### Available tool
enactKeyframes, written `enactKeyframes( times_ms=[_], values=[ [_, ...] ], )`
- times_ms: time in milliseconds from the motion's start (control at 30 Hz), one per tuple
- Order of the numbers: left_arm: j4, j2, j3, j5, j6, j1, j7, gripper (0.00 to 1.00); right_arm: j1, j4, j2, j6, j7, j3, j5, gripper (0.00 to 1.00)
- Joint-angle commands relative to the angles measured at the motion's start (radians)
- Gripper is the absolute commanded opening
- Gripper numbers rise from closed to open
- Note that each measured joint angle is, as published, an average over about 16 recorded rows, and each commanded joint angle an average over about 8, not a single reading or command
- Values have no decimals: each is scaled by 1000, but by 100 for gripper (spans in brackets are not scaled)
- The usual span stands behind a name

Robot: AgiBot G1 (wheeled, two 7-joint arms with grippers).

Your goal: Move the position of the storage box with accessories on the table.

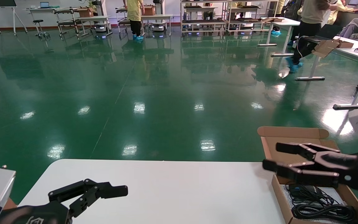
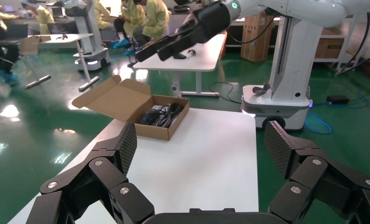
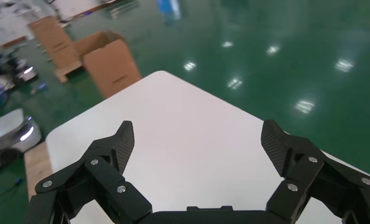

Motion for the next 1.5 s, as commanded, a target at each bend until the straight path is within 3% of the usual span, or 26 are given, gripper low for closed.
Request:
enactKeyframes(
  times_ms=[33, 933, 1500],
  values=[
    [0, 0, 0, 0, 0, 0, 0, 100, -29, 42, 2, -3, -15, 16, 15, 100],
    [0, 0, 0, 0, 0, 0, 0, 100, -414, 586, 34, -37, -217, 225, 210, 100],
    [0, 0, 0, 0, 0, 0, 0, 100, -425, 601, 35, -39, -221, 232, 218, 100]
  ],
)
